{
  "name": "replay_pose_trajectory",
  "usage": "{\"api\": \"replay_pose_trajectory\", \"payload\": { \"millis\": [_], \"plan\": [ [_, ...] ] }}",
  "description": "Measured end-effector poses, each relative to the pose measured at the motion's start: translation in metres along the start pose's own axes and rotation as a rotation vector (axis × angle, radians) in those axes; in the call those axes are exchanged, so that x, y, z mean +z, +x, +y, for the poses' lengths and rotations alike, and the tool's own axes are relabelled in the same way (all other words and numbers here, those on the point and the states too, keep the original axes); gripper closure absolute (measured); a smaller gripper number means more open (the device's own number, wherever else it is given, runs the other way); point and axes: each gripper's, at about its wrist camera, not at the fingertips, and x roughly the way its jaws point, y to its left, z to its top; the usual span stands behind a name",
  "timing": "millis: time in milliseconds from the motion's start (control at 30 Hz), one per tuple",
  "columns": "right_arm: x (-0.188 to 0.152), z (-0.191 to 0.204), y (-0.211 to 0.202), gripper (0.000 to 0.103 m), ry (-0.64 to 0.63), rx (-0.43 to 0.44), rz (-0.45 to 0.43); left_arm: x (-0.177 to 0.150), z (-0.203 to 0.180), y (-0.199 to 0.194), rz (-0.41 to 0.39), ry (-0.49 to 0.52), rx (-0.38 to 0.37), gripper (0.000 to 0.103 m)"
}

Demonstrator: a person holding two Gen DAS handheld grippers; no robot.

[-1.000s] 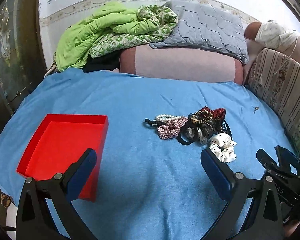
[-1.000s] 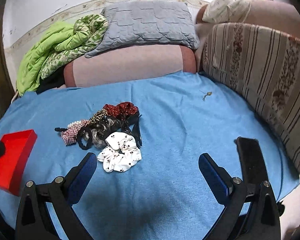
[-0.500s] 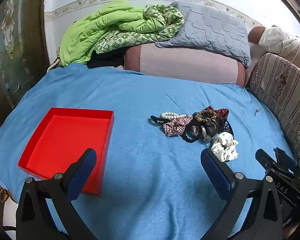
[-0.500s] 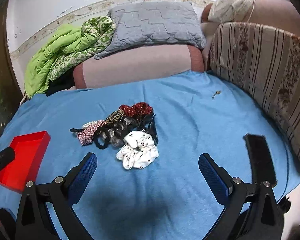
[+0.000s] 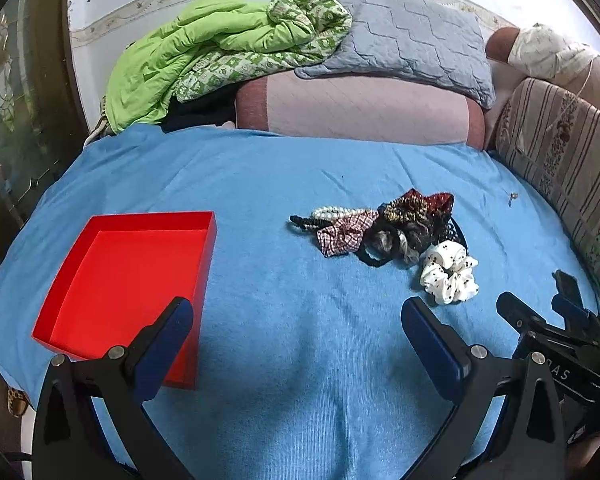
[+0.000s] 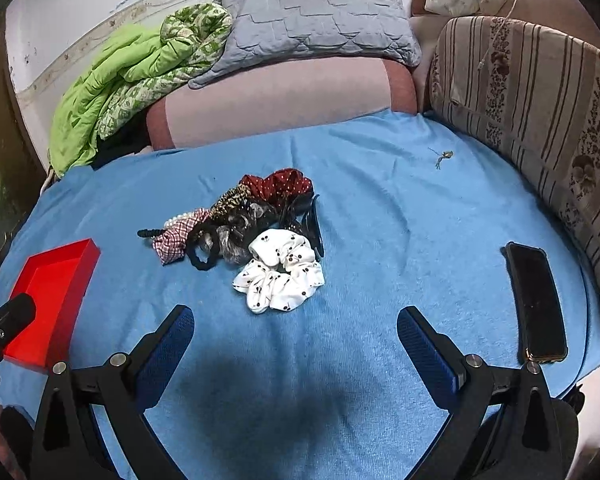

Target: Organize jewelry

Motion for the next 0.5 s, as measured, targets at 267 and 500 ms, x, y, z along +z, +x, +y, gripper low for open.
{"api": "replay_pose_trajectory", "payload": {
  "millis": [267,500],
  "plan": [
    [-0.004,-0.003,0.01,0.0,0.004,-0.008,0.028,-0.004,-0.006,0.012,0.047,0.018,-0.004,0.0],
    [-0.006,-0.003,0.015,0.0,0.0,-0.007,0.043,-0.006,-0.008,0.018,0.069,0.032,-0.005,0.0]
  ]
}}
